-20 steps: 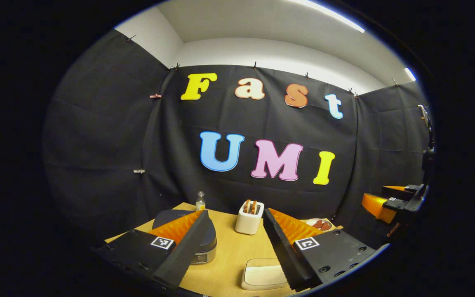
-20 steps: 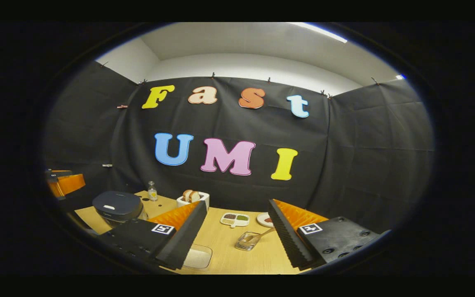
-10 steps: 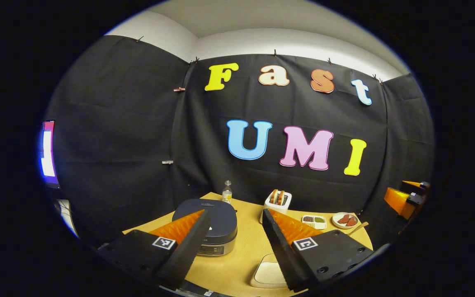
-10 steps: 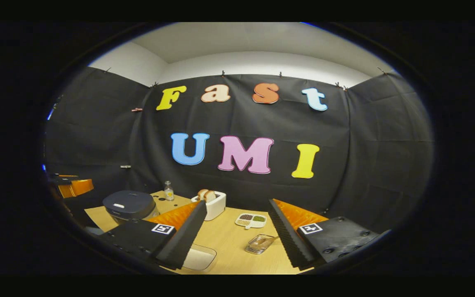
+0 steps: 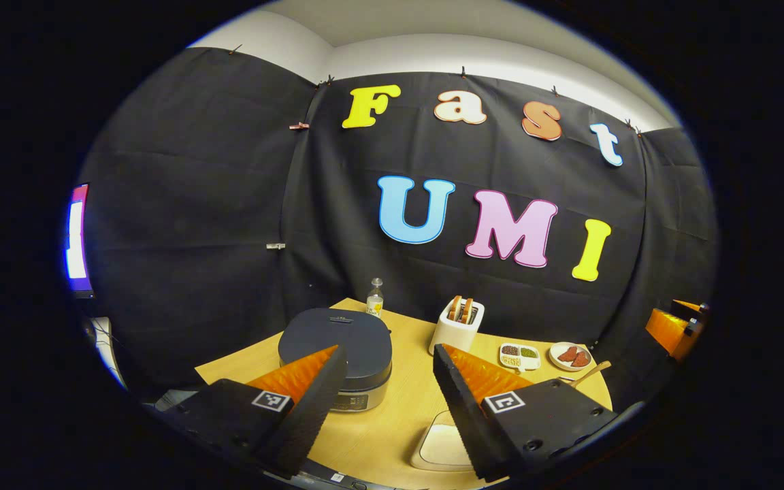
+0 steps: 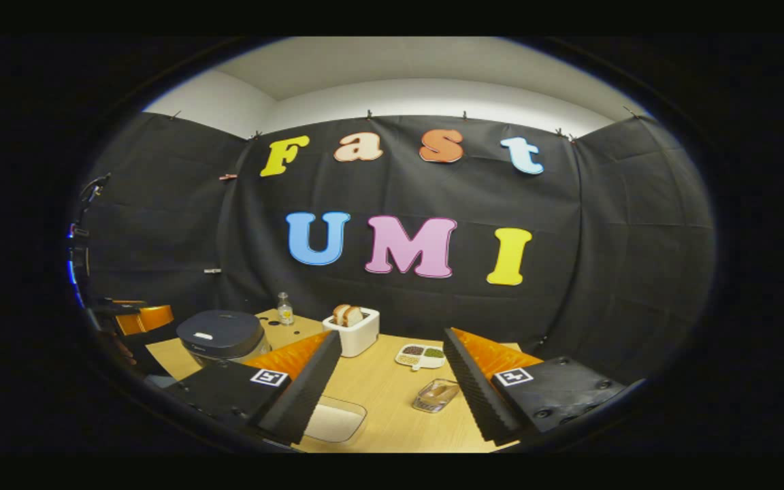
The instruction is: Close the left gripper, press the button to open the rice cooker; take a wooden spoon from the chopstick holder with the right hand, scoop a spoonful of rice and pour it into the rice cooker, then put the wooden spoon back into the chopstick holder.
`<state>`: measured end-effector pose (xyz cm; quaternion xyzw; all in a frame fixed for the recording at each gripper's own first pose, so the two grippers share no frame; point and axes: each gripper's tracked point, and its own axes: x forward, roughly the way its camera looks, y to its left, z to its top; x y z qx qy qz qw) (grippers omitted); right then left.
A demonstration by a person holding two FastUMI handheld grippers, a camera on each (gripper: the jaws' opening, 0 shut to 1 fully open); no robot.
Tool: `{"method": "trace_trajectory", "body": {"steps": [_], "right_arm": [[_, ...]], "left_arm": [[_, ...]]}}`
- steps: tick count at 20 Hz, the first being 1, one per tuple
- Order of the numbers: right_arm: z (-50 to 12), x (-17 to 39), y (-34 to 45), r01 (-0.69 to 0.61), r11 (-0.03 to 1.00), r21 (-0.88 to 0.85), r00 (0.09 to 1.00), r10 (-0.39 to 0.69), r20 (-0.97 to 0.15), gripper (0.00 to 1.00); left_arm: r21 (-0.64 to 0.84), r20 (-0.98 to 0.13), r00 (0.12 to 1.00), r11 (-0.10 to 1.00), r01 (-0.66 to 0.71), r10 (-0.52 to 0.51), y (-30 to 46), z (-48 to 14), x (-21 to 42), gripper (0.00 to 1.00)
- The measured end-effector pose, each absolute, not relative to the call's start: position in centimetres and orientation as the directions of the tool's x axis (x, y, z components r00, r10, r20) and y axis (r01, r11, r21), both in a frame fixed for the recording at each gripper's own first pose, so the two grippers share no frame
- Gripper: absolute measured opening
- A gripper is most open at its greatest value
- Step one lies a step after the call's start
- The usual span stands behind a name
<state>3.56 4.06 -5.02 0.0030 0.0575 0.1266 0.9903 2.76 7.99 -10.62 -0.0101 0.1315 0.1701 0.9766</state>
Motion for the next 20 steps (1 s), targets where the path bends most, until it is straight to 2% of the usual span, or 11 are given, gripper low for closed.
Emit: {"method": "trace_trajectory", "body": {"steps": [7,12,16,17,18,19,20], "right_arm": [[-4.5,3.4,8.9,-0.218,0.975,-0.046,0.970,0.211,-0.124,0.94],[-5.1,3.2,11.2,-0.194,0.979,-0.065,0.971,0.182,-0.155,0.94],[-4.9,3.8,11.3,-0.177,0.980,-0.090,0.974,0.161,-0.160,0.94],[-5.1,4.0,11.3,-0.173,0.981,-0.090,0.974,0.156,-0.165,0.94],[-5.4,4.1,11.4,-0.171,0.981,-0.088,0.973,0.155,-0.171,0.94],[-5.5,4.2,11.5,-0.170,0.982,-0.087,0.973,0.153,-0.175,0.94],[-5.5,4.4,11.5,-0.169,0.982,-0.087,0.973,0.152,-0.175,0.94]], "left_arm": [[0.067,-0.385,0.855,0.935,-0.348,0.347,16.0,-16.0,5.6,0.88],[0.020,-0.459,0.834,0.942,-0.335,0.306,18.4,-19.1,8.9,0.88],[0.050,-0.465,0.820,0.935,-0.351,0.332,20.3,-20.1,10.9,0.80],[0.050,-0.475,0.815,0.935,-0.352,0.332,20.5,-20.5,11.1,0.75],[0.046,-0.487,0.809,0.935,-0.351,0.328,20.5,-20.9,11.2,0.77],[0.042,-0.500,0.803,0.935,-0.352,0.325,20.5,-21.5,11.4,0.67],[0.048,-0.511,0.792,0.931,-0.363,0.335,20.7,-22.0,11.6,0.64]]}}
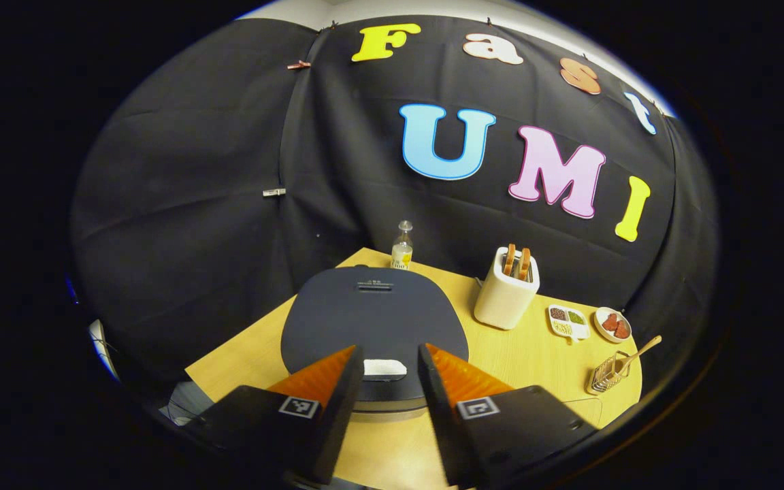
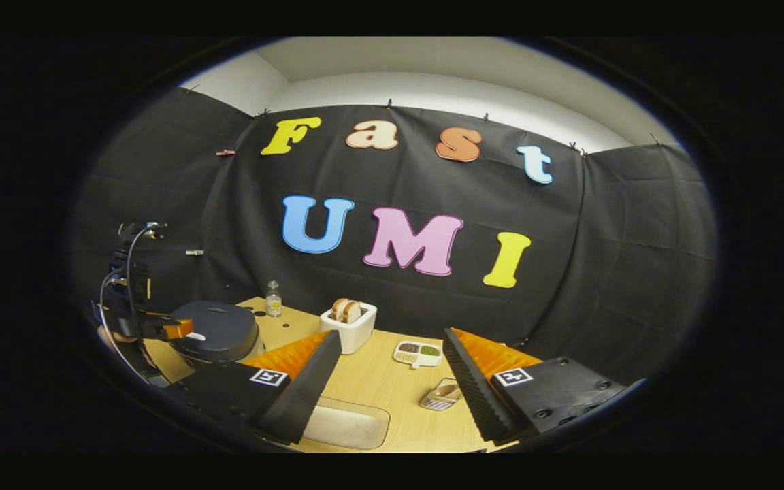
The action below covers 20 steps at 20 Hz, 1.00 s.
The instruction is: Close the left gripper, press the button to open the rice cooker; take a wooden spoon from the chopstick holder with the right hand, scoop a spoonful of rice and pour it into the rice cooker, then put the wooden spoon back into the chopstick holder.
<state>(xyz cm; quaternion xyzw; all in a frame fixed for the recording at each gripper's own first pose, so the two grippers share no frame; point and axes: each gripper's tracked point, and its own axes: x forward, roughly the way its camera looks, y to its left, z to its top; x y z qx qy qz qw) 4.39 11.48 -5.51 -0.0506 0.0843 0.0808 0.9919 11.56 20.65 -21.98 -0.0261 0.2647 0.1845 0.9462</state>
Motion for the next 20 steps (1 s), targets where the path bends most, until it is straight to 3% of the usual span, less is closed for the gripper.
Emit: {"method": "trace_trajectory", "body": {"steps": [1,2,5,7,12,16,20], "right_arm": [[-5.5,4.5,11.6,-0.169,0.982,-0.087,0.973,0.152,-0.176,0.94],[-5.6,4.6,11.7,-0.172,0.981,-0.086,0.972,0.155,-0.176,0.94],[-5.7,4.8,12.0,-0.181,0.979,-0.095,0.971,0.162,-0.177,0.94],[-5.9,4.9,12.0,-0.183,0.978,-0.096,0.970,0.164,-0.178,0.94],[-6.3,5.2,11.1,-0.171,0.981,-0.092,0.970,0.152,-0.188,0.94],[-6.3,5.1,9.9,-0.150,0.985,-0.086,0.974,0.132,-0.185,0.94],[-7.1,4.9,8.7,-0.127,0.989,-0.073,0.973,0.110,-0.201,0.94]], "left_arm": [[0.060,-0.515,0.782,0.925,-0.375,0.350,21.0,-22.3,11.6,0.48],[0.080,-0.517,0.770,0.917,-0.391,0.373,21.4,-22.7,11.9,0.51],[0.149,-0.551,0.719,0.898,-0.414,0.423,22.8,-24.6,12.2,0.24],[0.113,-0.628,0.680,0.909,-0.401,0.379,22.2,-26.7,11.9,0.08],[0.219,-0.633,0.656,0.908,-0.357,0.411,21.8,-27.5,11.9,0.05],[0.136,-0.684,0.612,0.893,-0.430,0.398,22.0,-27.3,11.9,0.08],[0.205,-0.676,0.599,0.890,-0.408,0.430,21.8,-27.5,12.0,0.07]]}}
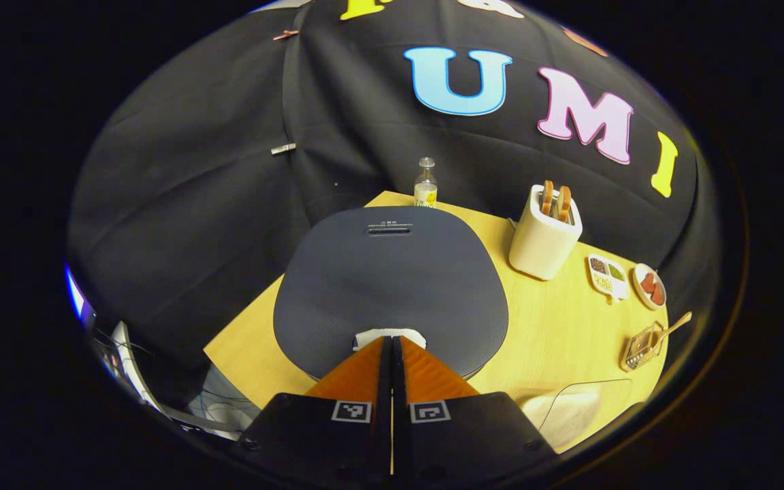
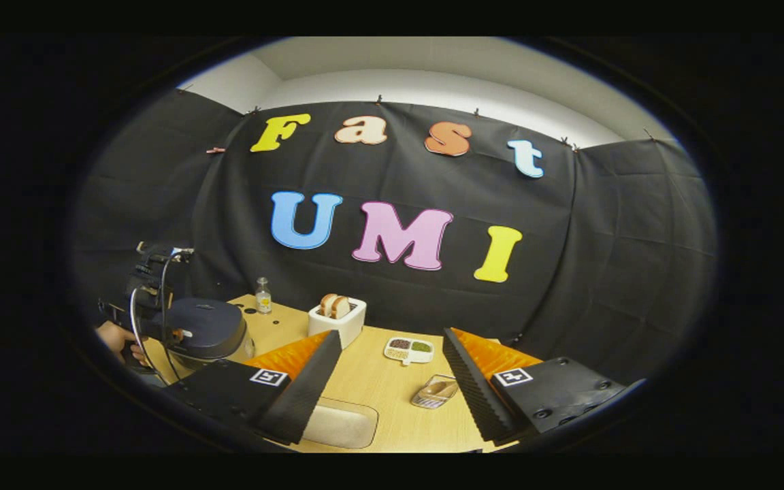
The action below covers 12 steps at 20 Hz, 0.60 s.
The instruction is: Close the left gripper, press the button to open the rice cooker; take a wooden spoon from the chopstick holder with the right hand, scoop a spoonful of rice and pour it into the rice cooker, then put the wooden spoon back into the chopstick holder.
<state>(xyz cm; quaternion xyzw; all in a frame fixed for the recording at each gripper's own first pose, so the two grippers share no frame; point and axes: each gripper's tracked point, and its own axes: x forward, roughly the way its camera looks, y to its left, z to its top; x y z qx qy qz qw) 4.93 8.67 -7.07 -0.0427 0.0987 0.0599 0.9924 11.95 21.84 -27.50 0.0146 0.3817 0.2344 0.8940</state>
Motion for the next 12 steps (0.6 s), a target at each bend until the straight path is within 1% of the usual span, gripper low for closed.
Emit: {"method": "trace_trajectory", "body": {"steps": [2,4,5,7,9,10,12], "right_arm": [[-7.4,5.0,8.8,-0.131,0.990,-0.057,0.969,0.116,-0.218,0.94],[-7.2,5.2,9.4,-0.148,0.987,-0.067,0.967,0.130,-0.220,0.94],[-6.7,5.4,9.6,-0.153,0.985,-0.076,0.968,0.134,-0.210,0.94],[-6.3,5.5,10.8,-0.173,0.982,-0.074,0.966,0.155,-0.205,0.95],[-6.0,5.2,11.7,-0.191,0.979,-0.076,0.964,0.173,-0.201,0.92],[-5.7,5.2,11.9,-0.196,0.977,-0.079,0.965,0.177,-0.195,0.94],[-5.7,4.8,12.3,-0.208,0.975,-0.082,0.962,0.189,-0.195,0.94]], "left_arm": [[0.214,-0.662,0.595,0.875,-0.433,0.456,21.9,-27.5,12.0,0.07],[0.181,-0.662,0.599,0.872,-0.455,0.450,21.8,-27.4,12.0,0.07],[0.171,-0.665,0.600,0.873,-0.458,0.445,21.8,-27.5,12.1,0.07],[0.197,-0.667,0.590,0.871,-0.450,0.455,21.8,-27.7,12.1,0.07],[0.234,-0.674,0.575,0.872,-0.430,0.464,21.8,-27.8,12.1,0.07],[0.231,-0.687,0.564,0.874,-0.427,0.457,22.0,-27.6,12.2,0.07],[0.197,-0.679,0.584,0.877,-0.439,0.445,22.0,-26.8,12.8,0.06]]}}
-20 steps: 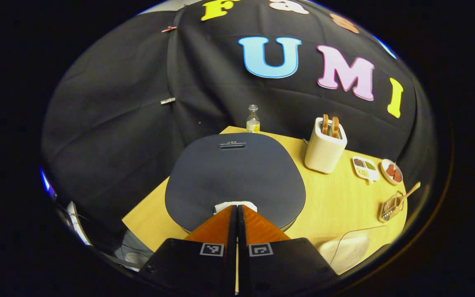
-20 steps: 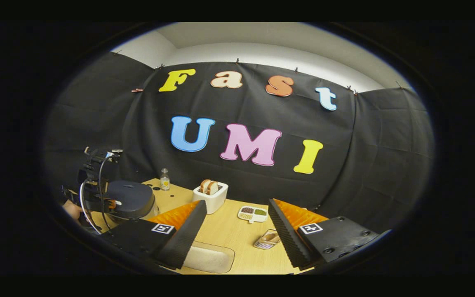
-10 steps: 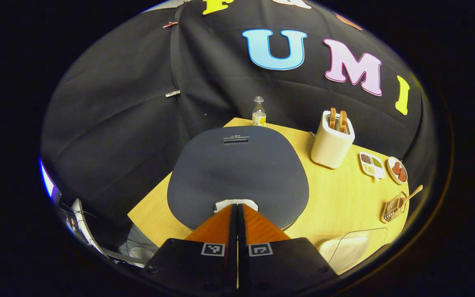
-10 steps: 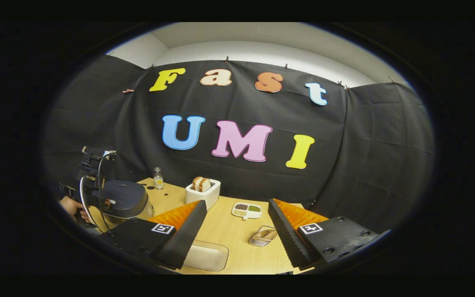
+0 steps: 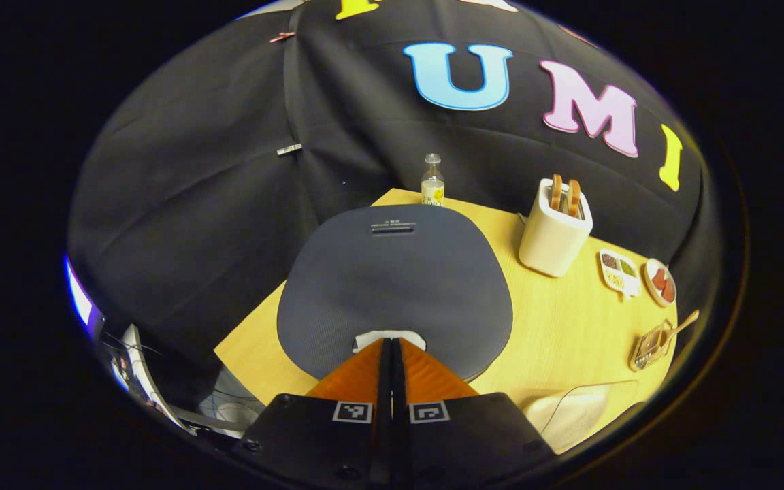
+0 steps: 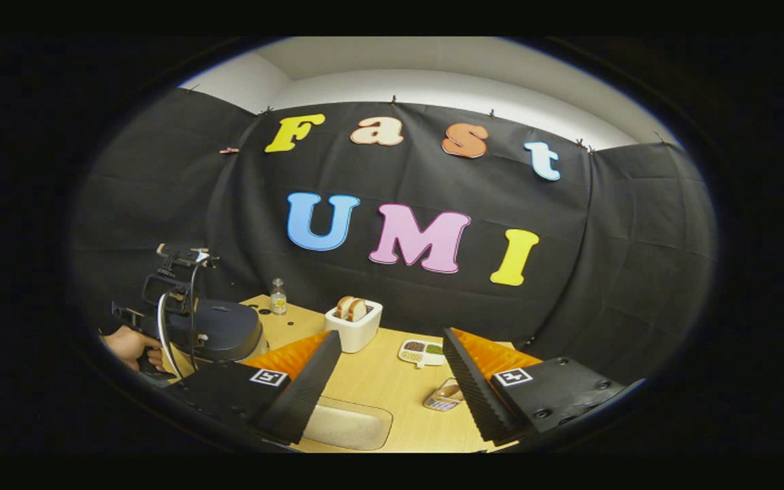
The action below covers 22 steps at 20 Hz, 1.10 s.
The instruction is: Close the left gripper, press the button to open the rice cooker; take a wooden spoon from the chopstick holder with the right hand, scoop a spoonful of rice and pour it into the rice cooker, then put the wooden spoon back into the chopstick holder.
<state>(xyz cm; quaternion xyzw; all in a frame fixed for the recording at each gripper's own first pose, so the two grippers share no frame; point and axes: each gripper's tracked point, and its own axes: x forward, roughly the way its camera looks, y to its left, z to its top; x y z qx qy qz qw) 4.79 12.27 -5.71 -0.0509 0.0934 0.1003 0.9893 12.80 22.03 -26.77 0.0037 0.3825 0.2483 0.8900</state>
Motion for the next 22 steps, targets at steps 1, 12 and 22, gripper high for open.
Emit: {"method": "trace_trajectory", "body": {"steps": [1,12,22], "right_arm": [[-5.8,4.6,12.3,-0.210,0.974,-0.088,0.962,0.189,-0.195,0.94],[-5.9,3.8,13.2,-0.229,0.967,-0.112,0.959,0.204,-0.198,0.94],[-5.1,4.0,10.9,-0.137,0.983,-0.125,0.979,0.115,-0.171,0.94]], "left_arm": [[0.190,-0.687,0.580,0.878,-0.439,0.439,22.0,-27.0,12.9,0.05],[0.188,-0.691,0.588,0.890,-0.416,0.421,21.7,-26.9,13.6,0.05],[0.265,-0.665,0.592,0.885,-0.384,0.456,22.8,-27.4,13.3,0.06]]}}
